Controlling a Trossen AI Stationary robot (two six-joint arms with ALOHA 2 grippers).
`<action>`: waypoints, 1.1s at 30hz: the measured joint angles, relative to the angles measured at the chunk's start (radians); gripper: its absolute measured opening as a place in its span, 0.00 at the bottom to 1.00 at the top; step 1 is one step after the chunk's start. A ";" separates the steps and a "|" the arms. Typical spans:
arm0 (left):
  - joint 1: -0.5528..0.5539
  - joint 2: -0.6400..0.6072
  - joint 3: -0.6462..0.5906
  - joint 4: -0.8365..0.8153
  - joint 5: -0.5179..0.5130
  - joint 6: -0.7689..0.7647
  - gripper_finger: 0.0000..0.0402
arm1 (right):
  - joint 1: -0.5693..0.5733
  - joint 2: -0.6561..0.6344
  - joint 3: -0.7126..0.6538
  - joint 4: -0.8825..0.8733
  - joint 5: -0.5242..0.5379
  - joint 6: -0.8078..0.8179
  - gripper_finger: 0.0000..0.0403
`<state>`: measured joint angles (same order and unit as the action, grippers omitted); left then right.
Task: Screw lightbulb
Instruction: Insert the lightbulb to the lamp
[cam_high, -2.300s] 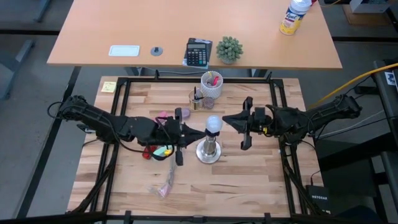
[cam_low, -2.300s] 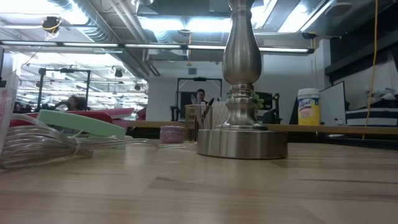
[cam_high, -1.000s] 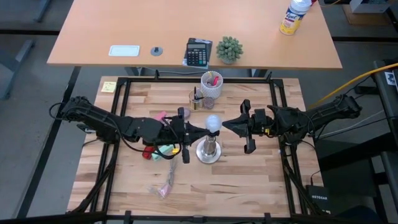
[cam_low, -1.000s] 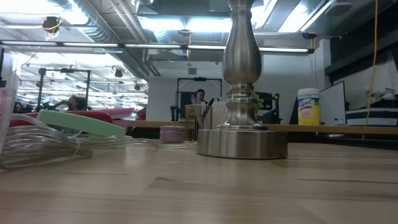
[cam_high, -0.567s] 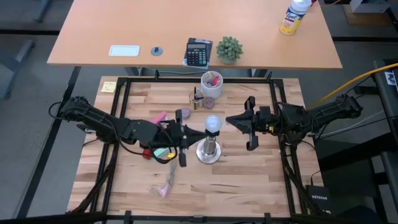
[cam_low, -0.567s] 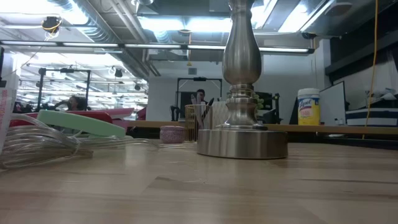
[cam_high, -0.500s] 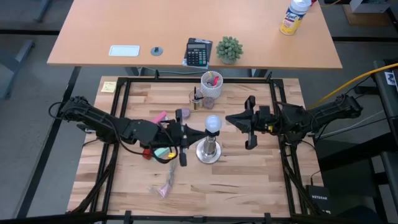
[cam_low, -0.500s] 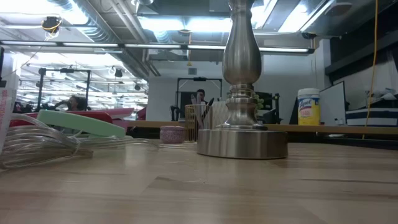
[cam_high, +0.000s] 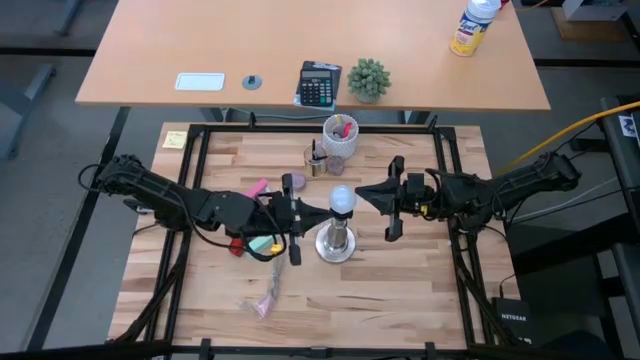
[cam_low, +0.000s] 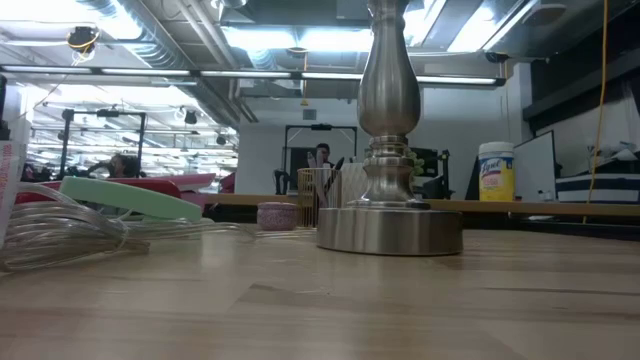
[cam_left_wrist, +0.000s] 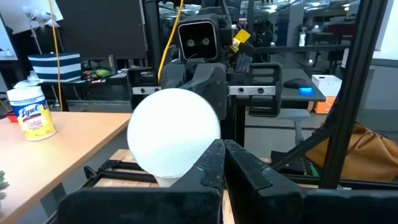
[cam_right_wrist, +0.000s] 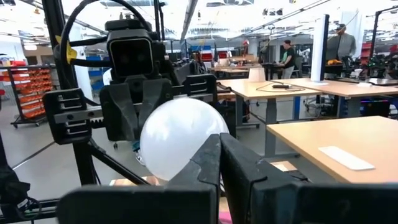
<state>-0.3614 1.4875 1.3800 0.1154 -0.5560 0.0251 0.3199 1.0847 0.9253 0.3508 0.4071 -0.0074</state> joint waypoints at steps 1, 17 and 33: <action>0.003 0.000 0.000 -0.001 0.000 0.000 0.01 | 0.000 0.000 0.000 0.000 -0.006 0.000 0.04; 0.009 0.000 0.000 -0.026 -0.028 0.000 0.01 | 0.000 0.000 0.000 -0.003 -0.079 0.049 0.04; 0.009 -0.001 0.000 -0.031 -0.050 -0.002 0.01 | 0.000 -0.001 0.000 -0.009 -0.120 0.088 0.04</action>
<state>-0.3523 1.4868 1.3800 0.0848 -0.6065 0.0235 0.3195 1.0840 0.9253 0.3419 0.2871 0.0808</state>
